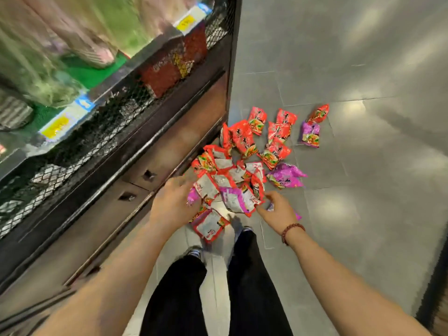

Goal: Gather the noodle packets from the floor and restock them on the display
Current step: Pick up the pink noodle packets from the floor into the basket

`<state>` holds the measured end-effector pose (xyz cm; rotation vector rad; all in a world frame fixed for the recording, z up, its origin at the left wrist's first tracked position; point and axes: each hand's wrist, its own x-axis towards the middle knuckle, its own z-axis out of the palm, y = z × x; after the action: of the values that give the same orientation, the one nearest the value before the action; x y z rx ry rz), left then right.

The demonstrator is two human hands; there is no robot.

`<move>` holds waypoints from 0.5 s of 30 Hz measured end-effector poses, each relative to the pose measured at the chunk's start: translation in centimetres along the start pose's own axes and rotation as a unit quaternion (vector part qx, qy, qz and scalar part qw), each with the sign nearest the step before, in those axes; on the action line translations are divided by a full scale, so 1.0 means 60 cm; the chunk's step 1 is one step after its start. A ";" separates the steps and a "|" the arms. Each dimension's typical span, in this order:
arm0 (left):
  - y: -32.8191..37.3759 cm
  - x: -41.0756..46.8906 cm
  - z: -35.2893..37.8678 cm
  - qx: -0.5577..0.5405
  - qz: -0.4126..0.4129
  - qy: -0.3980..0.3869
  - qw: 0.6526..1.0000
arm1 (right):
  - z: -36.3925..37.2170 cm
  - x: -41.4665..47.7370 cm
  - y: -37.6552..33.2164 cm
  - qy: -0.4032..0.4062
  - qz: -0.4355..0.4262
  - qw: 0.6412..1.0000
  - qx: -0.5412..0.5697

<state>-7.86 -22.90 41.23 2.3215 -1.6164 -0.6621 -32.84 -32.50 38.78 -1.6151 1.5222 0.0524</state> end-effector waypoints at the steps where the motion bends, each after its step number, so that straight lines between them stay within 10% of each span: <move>1: -0.002 0.011 0.019 -0.008 -0.040 0.002 0.999 | 0.003 0.031 0.010 -0.007 0.002 1.000 0.006; 15: -0.169 0.109 0.470 -0.082 -0.193 0.003 0.978 | 0.274 0.437 0.245 -0.096 0.015 0.994 -0.058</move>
<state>-11.43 -23.56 10.75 2.5252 -1.0658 -0.8298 -29.98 -40.84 5.69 -1.6282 1.4161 0.3084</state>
